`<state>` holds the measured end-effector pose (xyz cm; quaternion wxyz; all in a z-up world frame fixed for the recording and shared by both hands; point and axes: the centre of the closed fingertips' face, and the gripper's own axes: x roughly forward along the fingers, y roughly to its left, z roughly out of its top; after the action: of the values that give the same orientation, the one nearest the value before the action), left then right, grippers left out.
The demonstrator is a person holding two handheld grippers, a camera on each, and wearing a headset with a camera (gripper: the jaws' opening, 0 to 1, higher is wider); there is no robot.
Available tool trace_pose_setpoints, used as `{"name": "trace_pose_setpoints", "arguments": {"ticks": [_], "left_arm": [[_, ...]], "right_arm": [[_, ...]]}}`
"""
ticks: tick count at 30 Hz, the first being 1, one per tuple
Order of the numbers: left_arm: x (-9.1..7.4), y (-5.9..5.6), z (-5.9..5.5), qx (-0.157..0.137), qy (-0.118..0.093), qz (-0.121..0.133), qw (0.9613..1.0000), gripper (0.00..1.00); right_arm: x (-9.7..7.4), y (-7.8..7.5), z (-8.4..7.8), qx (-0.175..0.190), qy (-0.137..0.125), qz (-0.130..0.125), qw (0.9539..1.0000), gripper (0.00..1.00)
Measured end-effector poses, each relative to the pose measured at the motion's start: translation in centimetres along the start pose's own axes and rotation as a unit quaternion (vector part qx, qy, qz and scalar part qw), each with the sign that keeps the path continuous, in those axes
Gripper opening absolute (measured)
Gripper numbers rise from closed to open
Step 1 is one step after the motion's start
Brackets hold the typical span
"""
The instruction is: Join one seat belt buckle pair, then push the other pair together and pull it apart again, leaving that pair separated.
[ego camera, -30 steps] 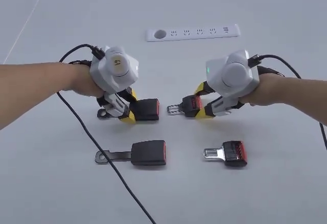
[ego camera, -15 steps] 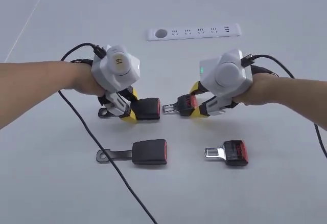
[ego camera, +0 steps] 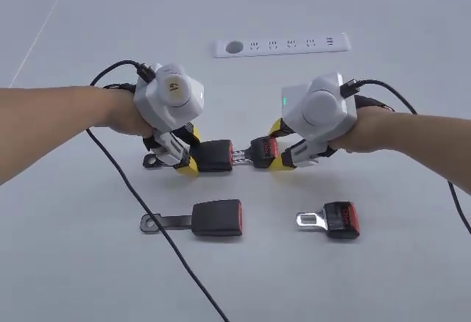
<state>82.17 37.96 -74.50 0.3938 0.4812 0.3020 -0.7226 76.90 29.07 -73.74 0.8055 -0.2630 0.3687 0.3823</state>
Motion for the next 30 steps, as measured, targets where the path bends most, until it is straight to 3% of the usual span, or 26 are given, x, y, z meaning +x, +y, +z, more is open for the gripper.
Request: {"name": "trace_pose_setpoints", "arguments": {"ticks": [30], "left_arm": [[0.03,-0.11,0.08,-0.009,-0.021,0.007,0.9997,0.3]], "right_arm": [[0.57,0.36,0.45,0.03,-0.019,-0.003,0.9994,0.29]]}}
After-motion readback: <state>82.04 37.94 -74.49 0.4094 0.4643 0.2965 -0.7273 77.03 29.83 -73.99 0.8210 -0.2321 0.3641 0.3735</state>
